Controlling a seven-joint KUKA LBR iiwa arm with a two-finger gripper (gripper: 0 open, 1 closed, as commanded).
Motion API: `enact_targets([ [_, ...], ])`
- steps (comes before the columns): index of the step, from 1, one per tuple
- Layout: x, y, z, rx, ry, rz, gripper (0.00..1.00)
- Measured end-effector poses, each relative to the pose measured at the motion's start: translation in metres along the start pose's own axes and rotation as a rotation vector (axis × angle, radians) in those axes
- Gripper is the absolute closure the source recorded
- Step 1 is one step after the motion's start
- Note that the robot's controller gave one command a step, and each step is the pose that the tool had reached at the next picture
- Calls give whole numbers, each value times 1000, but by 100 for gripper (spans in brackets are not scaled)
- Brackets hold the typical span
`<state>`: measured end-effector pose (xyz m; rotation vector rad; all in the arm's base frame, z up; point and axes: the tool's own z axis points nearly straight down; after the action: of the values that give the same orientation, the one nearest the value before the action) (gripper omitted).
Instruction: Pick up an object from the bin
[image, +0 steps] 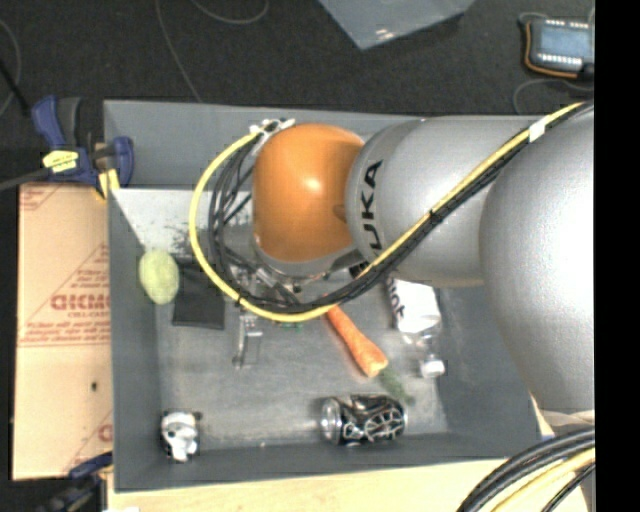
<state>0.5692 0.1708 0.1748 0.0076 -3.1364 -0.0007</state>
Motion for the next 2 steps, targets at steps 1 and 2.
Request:
enact_targets([
  [1, -2, -1, -5, -1, -8, 4, 0],
  [2, -17, 5, 40, -4, -14, 45, 0],
])
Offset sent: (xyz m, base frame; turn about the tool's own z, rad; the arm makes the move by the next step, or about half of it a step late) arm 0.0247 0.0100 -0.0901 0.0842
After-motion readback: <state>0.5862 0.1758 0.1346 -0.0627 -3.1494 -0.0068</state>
